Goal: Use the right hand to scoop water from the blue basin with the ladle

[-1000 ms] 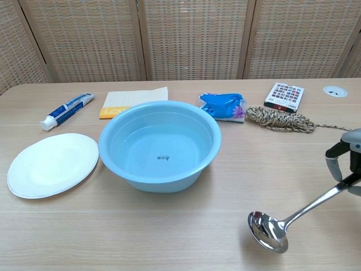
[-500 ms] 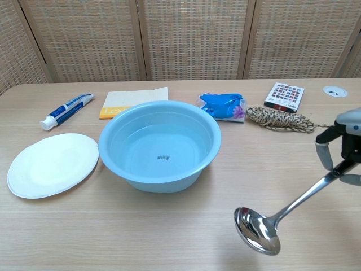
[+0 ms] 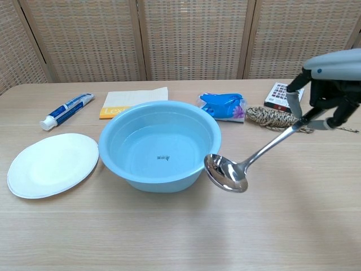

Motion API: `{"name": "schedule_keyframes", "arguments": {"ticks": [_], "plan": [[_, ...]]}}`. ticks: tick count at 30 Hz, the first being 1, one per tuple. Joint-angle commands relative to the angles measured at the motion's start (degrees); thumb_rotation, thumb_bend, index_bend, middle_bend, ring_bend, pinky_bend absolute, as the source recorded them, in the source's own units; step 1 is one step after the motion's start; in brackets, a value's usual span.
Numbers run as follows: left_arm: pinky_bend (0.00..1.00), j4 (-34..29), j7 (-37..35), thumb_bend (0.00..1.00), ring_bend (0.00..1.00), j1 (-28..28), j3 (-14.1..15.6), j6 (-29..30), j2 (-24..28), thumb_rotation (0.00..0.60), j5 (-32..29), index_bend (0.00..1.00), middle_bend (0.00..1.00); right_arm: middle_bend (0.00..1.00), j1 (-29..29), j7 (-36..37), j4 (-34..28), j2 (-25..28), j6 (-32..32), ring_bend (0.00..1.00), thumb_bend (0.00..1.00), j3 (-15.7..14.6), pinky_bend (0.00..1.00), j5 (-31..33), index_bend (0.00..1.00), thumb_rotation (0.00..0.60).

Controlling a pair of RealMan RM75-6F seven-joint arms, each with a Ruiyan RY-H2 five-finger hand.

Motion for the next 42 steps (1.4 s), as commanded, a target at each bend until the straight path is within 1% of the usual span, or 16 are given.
{"name": "schedule_keyframes", "arguments": {"ticks": [1,4,8,12,16,19,21,25,29,32,36,42], "plan": [[0.0,0.4,-0.2,0.0,0.0,-0.4,-0.4,-0.4,-0.2,0.6,-0.6,0.0,0.0,1.0,5.5,-5.6,-0.4,-1.1,-1.7,1.0,0.73,3.2,1.0,8.2,0.82,0.6],[0.0,0.6,-0.4,0.0,0.0,-0.7,-0.7,-0.6,-0.4,0.6,-1.0,0.0,0.0,1.0,8.7,-8.2,0.2,-2.3,-2.1,1.0,0.73,4.4,1.0,13.5,0.82,0.6],[0.0,1.3,-0.8,0.0,0.0,-1.3,-1.0,-1.9,-0.5,0.6,-2.5,0.0,0.0,1.0,14.2,-12.7,2.7,-5.4,-1.5,1.0,0.73,5.9,1.0,21.6,0.82,0.6],[0.0,1.7,-1.4,0.0,0.0,-1.7,-1.2,-3.0,-0.5,0.6,-3.3,0.0,0.0,1.0,19.1,-18.5,5.9,-8.8,1.1,1.0,0.73,6.0,1.0,27.2,0.82,0.6],[0.0,2.4,-2.1,0.0,0.0,-2.0,-1.3,-3.7,-0.4,0.6,-4.0,0.0,0.0,1.0,24.8,-24.5,10.1,-13.7,4.3,1.0,0.73,6.6,1.0,36.6,0.82,0.6],[0.0,2.9,-2.8,0.0,0.0,-2.2,-1.4,-4.3,-0.3,0.6,-4.6,0.0,0.0,1.0,28.2,-27.8,13.4,-16.8,6.0,1.0,0.73,7.1,1.0,42.3,0.82,0.6],[0.0,3.2,-3.4,0.0,0.0,-2.3,-1.6,-4.5,-0.2,0.6,-5.0,0.0,0.0,1.0,30.5,-29.9,16.3,-19.0,7.0,1.0,0.73,7.5,1.0,45.7,0.82,0.6],[0.0,3.7,-4.5,0.0,0.0,-2.4,-1.8,-5.1,0.0,0.6,-5.8,0.0,0.0,1.0,33.4,-33.0,21.4,-23.0,8.8,1.0,0.73,7.6,1.0,50.0,0.82,0.6],[0.0,4.3,-5.1,0.0,0.0,-2.7,-1.7,-6.0,0.0,0.6,-6.2,0.0,0.0,1.0,35.2,-35.2,25.9,-26.5,10.6,1.0,0.73,6.8,1.0,49.9,0.82,0.6],[0.0,4.8,-5.4,0.0,0.0,-3.1,-1.7,-6.7,-0.1,0.6,-6.6,0.0,0.0,1.0,35.7,-35.8,29.2,-29.3,12.1,1.0,0.73,5.5,1.0,47.1,0.82,0.6],[0.0,5.1,-5.4,0.0,0.0,-3.4,-1.8,-7.1,-0.3,0.6,-7.0,0.0,0.0,1.0,35.5,-36.2,31.1,-31.8,13.6,1.0,0.73,3.8,1.0,43.4,0.82,0.6],[0.0,5.0,-5.0,0.0,0.0,-3.6,-1.6,-7.4,-0.4,0.6,-7.1,0.0,0.0,1.0,34.9,-36.2,33.6,-34.8,13.8,1.0,0.73,1.9,1.0,39.0,0.82,0.6]]}}
